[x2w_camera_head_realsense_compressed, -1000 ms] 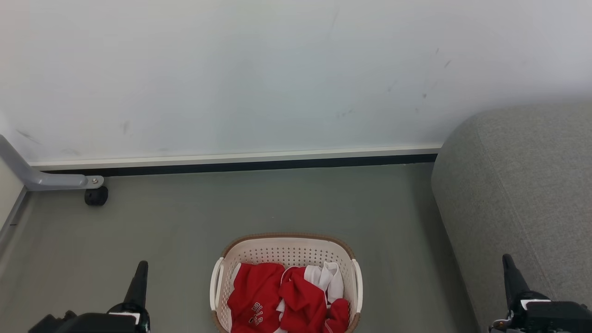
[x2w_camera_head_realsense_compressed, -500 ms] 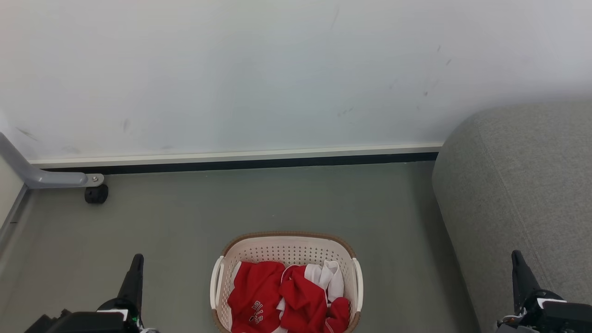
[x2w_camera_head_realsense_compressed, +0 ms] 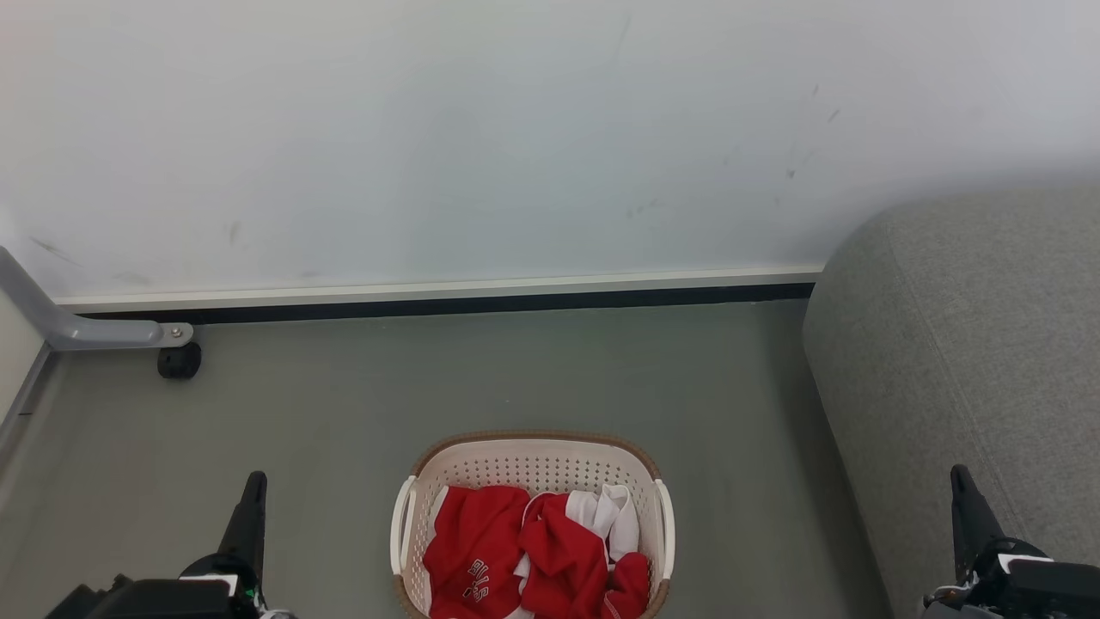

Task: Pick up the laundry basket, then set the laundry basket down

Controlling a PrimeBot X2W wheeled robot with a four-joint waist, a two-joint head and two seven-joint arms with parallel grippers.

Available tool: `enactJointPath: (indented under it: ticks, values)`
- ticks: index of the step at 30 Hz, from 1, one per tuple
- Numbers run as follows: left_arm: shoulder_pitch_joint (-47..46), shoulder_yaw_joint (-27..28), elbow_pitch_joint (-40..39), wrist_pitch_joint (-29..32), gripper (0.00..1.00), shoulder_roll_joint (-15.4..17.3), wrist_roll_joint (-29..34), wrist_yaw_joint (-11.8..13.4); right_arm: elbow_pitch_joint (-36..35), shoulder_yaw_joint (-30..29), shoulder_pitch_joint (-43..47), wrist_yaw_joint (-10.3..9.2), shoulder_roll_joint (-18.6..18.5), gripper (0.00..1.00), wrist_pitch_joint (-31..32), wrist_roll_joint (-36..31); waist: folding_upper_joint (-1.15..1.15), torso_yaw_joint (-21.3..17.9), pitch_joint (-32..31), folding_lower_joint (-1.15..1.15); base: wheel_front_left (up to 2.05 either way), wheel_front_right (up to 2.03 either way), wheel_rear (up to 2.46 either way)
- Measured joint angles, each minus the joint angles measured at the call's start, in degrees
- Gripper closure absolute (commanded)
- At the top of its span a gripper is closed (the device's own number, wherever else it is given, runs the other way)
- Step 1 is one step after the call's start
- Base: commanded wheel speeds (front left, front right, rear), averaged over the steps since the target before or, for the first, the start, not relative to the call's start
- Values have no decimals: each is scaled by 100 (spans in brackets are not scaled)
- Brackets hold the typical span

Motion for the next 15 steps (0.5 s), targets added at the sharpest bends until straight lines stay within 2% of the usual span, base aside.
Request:
enactJointPath:
  ticks: [15]
  values:
    - [0, 0, -7, 0, 100, 0, -1, 0, -9, 0, 0, 0, 1, 100, 0, 7, 0, 0, 0, 0, 0, 0, 0]
